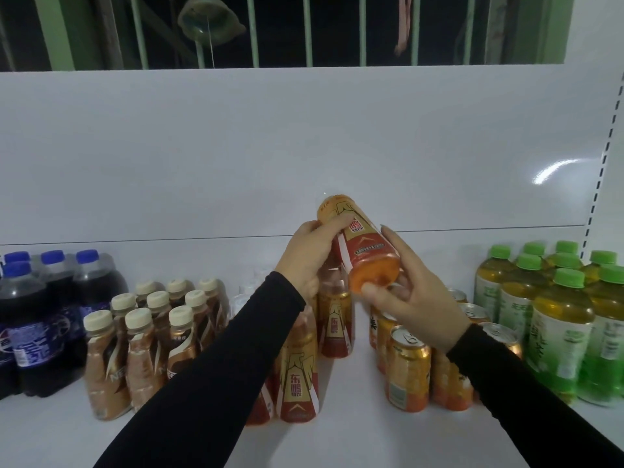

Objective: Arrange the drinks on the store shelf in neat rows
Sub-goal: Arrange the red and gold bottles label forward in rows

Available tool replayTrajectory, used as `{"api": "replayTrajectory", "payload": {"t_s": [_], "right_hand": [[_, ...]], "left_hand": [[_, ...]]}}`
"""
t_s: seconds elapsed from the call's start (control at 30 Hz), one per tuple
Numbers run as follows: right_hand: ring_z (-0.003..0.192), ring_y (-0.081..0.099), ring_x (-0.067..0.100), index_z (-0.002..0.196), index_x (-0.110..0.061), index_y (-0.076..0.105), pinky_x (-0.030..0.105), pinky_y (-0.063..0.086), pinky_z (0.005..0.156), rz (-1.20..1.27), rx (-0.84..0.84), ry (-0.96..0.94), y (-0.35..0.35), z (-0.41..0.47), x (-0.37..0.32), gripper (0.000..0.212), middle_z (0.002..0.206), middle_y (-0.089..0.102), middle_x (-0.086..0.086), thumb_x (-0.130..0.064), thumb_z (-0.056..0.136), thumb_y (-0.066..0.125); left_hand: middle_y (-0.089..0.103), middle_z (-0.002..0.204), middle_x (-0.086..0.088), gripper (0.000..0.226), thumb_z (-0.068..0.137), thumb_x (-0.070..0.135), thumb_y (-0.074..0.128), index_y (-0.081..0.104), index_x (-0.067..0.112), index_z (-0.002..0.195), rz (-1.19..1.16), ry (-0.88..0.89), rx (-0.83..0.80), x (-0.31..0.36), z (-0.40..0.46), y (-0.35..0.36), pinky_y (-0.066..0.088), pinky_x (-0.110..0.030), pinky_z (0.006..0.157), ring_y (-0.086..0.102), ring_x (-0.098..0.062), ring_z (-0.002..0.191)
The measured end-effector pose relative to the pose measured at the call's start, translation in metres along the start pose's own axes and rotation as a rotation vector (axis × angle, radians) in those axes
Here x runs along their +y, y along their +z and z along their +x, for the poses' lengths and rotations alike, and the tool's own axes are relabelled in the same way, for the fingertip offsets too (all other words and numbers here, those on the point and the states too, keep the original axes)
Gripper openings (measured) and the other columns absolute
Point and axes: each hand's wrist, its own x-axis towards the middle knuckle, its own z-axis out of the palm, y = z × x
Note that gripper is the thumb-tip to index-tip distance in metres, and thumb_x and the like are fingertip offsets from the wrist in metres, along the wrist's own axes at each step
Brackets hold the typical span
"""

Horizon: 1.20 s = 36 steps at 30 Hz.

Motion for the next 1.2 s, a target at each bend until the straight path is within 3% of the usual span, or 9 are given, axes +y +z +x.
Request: {"api": "replayTrajectory", "payload": {"t_s": [0.1, 0.37, 0.6, 0.7, 0.77, 0.87, 0.93, 1.07, 1.2], "right_hand": [[0.121, 0.044, -0.008, 0.129, -0.068, 0.016, 0.017, 0.046, 0.092, -0.233, -0.014, -0.073, -0.006, 0.005, -0.001, 0.087, 0.130, 0.037, -0.030, -0.064, 0.063, 0.074], [0.113, 0.039, -0.025, 0.125, -0.063, 0.024, -0.001, 0.039, 0.085, -0.253, 0.059, -0.155, -0.002, 0.013, -0.005, 0.078, 0.125, 0.034, -0.038, -0.059, 0.064, 0.072], [0.109, 0.061, -0.003, 0.126, -0.059, 0.034, 0.015, 0.053, 0.083, -0.073, -0.009, -0.059, -0.003, 0.008, 0.001, 0.075, 0.131, 0.050, -0.023, -0.061, 0.067, 0.080], [0.102, 0.064, -0.005, 0.124, -0.044, 0.044, 0.018, 0.056, 0.075, 0.104, 0.038, 0.009, -0.004, 0.009, -0.004, 0.042, 0.129, 0.056, -0.012, -0.055, 0.087, 0.059], [0.098, 0.068, 0.001, 0.128, -0.036, 0.047, 0.023, 0.057, 0.075, 0.204, 0.066, 0.126, -0.008, 0.015, -0.004, 0.054, 0.123, 0.063, -0.003, -0.059, 0.080, 0.050], [0.093, 0.072, 0.011, 0.135, -0.030, 0.044, 0.026, 0.057, 0.075, 0.223, -0.020, 0.221, -0.013, 0.021, -0.003, 0.070, 0.107, 0.074, -0.002, -0.058, 0.072, 0.058], [0.092, 0.073, 0.015, 0.129, -0.025, 0.053, 0.025, 0.058, 0.074, 0.201, -0.062, 0.227, -0.017, 0.022, -0.001, 0.061, 0.101, 0.076, -0.004, -0.047, 0.074, 0.065], [0.095, 0.070, 0.003, 0.113, -0.031, 0.062, 0.017, 0.057, 0.078, 0.078, -0.021, 0.164, -0.013, 0.021, 0.010, 0.046, 0.102, 0.074, -0.013, -0.034, 0.070, 0.078], [0.100, 0.061, -0.009, 0.124, -0.028, 0.053, 0.005, 0.048, 0.076, 0.033, 0.099, 0.133, -0.003, 0.017, 0.028, 0.067, 0.111, 0.067, -0.013, -0.019, 0.068, 0.088]], "left_hand": [[0.073, 0.080, -0.010, 0.033, 0.087, 0.039, 0.074, 0.063, 0.014, 0.105, -0.084, -0.085, -0.037, 0.007, -0.004, -0.002, 0.058, -0.033, 0.053, 0.072, -0.024, 0.073], [0.067, 0.085, -0.011, 0.033, 0.083, 0.040, 0.076, 0.065, 0.013, 0.098, -0.114, -0.133, -0.053, 0.008, -0.008, -0.003, 0.054, -0.031, 0.043, 0.068, -0.028, 0.076], [0.071, 0.082, -0.011, 0.035, 0.086, 0.039, 0.074, 0.064, 0.013, 0.108, -0.083, -0.092, -0.039, 0.004, -0.002, -0.006, 0.055, -0.031, 0.047, 0.071, -0.023, 0.070], [0.075, 0.084, -0.009, 0.045, 0.087, 0.034, 0.075, 0.059, 0.012, 0.122, -0.014, -0.009, -0.055, 0.001, 0.002, -0.007, 0.057, -0.031, 0.053, 0.073, -0.020, 0.067], [0.075, 0.090, -0.008, 0.056, 0.084, 0.029, 0.078, 0.052, 0.018, 0.132, 0.049, 0.060, -0.073, -0.002, 0.003, -0.007, 0.059, -0.036, 0.060, 0.074, -0.022, 0.074], [0.077, 0.094, -0.010, 0.062, 0.082, 0.015, 0.079, 0.047, 0.031, 0.133, 0.099, 0.141, -0.157, -0.008, 0.002, -0.008, 0.061, -0.052, 0.076, 0.074, -0.028, 0.083], [0.076, 0.100, -0.012, 0.065, 0.082, 0.009, 0.079, 0.047, 0.034, 0.133, 0.115, 0.169, -0.220, -0.011, 0.001, -0.009, 0.059, -0.057, 0.083, 0.073, -0.030, 0.087], [0.076, 0.106, -0.009, 0.050, 0.087, 0.009, 0.074, 0.056, 0.021, 0.132, 0.109, 0.261, -0.276, -0.008, 0.002, -0.016, 0.057, -0.043, 0.088, 0.072, -0.025, 0.097], [0.074, 0.112, -0.005, 0.042, 0.086, 0.017, 0.077, 0.063, 0.019, 0.127, 0.178, 0.374, -0.256, -0.004, -0.001, -0.020, 0.055, -0.039, 0.095, 0.070, -0.022, 0.107]]}}
